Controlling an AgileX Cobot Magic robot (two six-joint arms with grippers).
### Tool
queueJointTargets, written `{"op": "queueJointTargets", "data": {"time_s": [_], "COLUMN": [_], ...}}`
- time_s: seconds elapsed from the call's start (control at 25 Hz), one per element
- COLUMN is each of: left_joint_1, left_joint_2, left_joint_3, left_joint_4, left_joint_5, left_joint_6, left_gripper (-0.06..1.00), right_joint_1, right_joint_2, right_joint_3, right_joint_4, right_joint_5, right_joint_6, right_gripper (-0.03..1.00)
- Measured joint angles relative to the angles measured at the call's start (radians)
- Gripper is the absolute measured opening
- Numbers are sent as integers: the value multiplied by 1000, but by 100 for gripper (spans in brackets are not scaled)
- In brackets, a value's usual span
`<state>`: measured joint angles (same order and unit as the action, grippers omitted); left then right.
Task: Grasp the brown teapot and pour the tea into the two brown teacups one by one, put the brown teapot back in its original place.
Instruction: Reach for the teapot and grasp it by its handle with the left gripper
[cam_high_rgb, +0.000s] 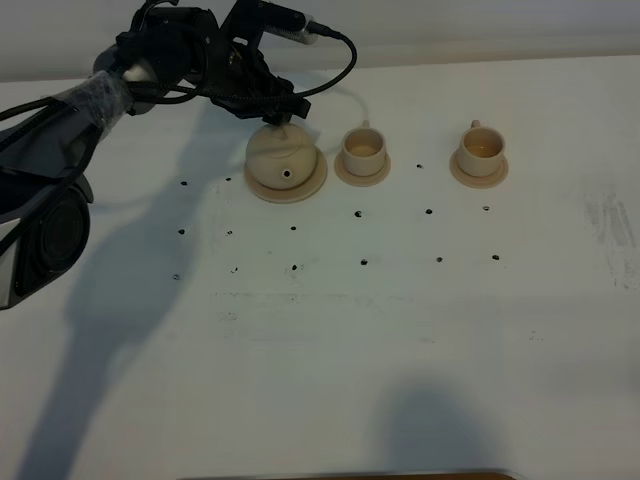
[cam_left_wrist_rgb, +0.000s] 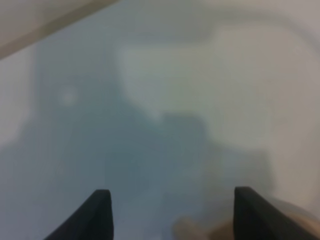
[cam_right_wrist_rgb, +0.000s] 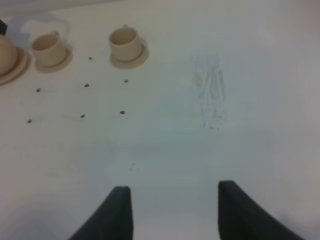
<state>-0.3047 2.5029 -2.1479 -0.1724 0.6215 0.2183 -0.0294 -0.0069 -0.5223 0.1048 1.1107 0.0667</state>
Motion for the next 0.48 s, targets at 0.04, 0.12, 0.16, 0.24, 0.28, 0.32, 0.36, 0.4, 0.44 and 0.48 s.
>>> {"op": "queueJointTargets", "data": {"time_s": [0.04, 0.12, 0.16, 0.24, 0.28, 0.32, 0.36, 0.4, 0.44, 0.48], "left_joint_1": [0, 0, 0, 1, 4, 7, 8, 10, 12, 14], "left_joint_2": [-2, -12, -20, -29, -31, -32, -32, -32, -32, -32], "left_joint_3": [0, 0, 0, -8, -12, -17, -18, -18, -18, -18], "left_joint_4": [2, 20, 26, 35, 35, 36, 41, 45, 48, 50], "left_joint_5": [2, 13, 16, 24, 30, 37, 40, 45, 44, 44], "left_joint_6": [1, 4, 4, 6, 11, 16, 18, 19, 19, 20], "left_gripper": [50, 50, 50, 50, 50, 50, 50, 50, 50, 50], "right_joint_1": [0, 0, 0, 0, 0, 0, 0, 0, 0, 0], "right_joint_2": [0, 0, 0, 0, 0, 0, 0, 0, 0, 0], "right_joint_3": [0, 0, 0, 0, 0, 0, 0, 0, 0, 0], "right_joint_4": [0, 0, 0, 0, 0, 0, 0, 0, 0, 1], "right_joint_5": [0, 0, 0, 0, 0, 0, 0, 0, 0, 0], "right_joint_6": [0, 0, 0, 0, 0, 0, 0, 0, 0, 0], "right_gripper": [41, 41, 41, 41, 41, 41, 41, 41, 41, 41]}}
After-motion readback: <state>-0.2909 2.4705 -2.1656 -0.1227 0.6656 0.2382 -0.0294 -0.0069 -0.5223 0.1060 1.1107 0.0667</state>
